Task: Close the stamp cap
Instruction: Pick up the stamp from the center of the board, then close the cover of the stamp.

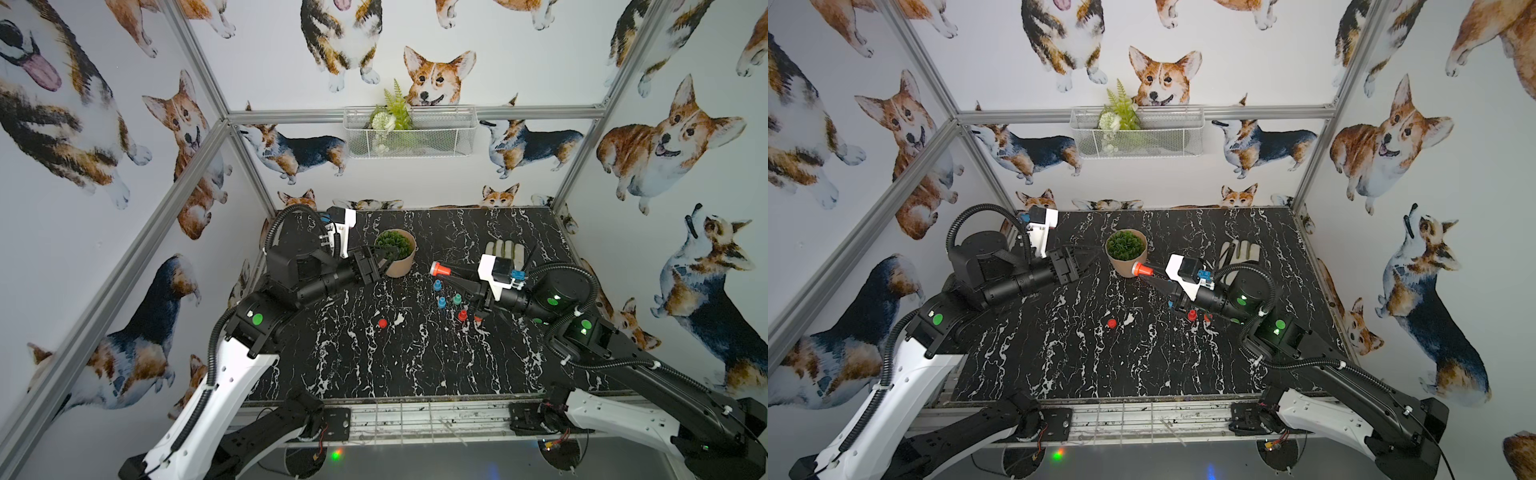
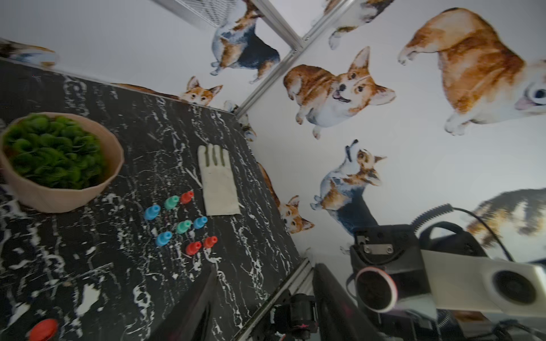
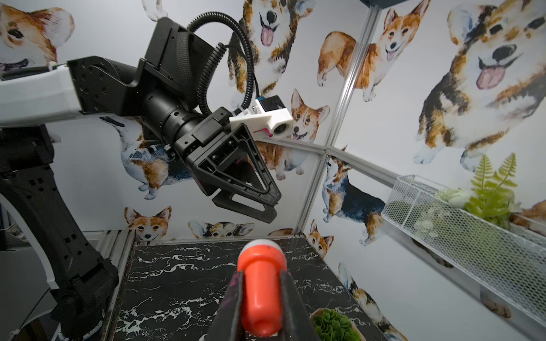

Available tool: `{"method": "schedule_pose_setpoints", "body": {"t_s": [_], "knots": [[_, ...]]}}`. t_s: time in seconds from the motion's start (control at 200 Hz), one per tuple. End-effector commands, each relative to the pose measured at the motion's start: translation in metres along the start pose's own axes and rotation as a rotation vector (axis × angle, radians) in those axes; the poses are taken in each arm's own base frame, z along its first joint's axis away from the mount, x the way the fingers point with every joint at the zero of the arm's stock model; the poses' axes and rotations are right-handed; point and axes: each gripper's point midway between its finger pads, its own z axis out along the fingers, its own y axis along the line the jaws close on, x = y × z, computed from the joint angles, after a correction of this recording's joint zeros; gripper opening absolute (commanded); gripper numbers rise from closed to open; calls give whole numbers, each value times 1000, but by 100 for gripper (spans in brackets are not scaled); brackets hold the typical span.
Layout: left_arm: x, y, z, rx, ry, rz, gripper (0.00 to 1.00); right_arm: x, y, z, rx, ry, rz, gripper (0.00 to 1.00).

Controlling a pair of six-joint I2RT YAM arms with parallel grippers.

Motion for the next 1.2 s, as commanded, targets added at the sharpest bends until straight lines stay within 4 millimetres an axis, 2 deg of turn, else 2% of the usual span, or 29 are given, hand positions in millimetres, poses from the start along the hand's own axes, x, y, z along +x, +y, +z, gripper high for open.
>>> {"method": "schedule_pose_setpoints", "body": {"t_s": [0.0, 0.145, 0.216, 0.331, 0.531, 0.762, 0.967, 1.198], "knots": [[10, 66, -3, -260, 26, 14, 56, 34, -11, 14, 63, 128, 151, 2], [8, 100, -1, -302, 18, -25, 58, 76, -18, 29, 119, 276, 282, 0], [7, 116, 0, -331, 18, -35, 58, 112, -26, 38, 197, 395, 381, 0], [6, 142, -1, -387, 21, -28, 58, 152, -27, 45, 249, 550, 485, 0], [5, 189, -5, -478, 28, -18, 58, 215, -10, 60, 255, 795, 643, 0], [6, 236, -12, -609, 28, 48, 58, 273, 18, 75, 258, 1076, 803, 0], [14, 259, -13, -683, 36, 101, 58, 316, 49, 90, 219, 1291, 795, 0], [15, 264, -24, -734, 0, 92, 58, 349, 65, 103, 213, 1424, 768, 0]]}}
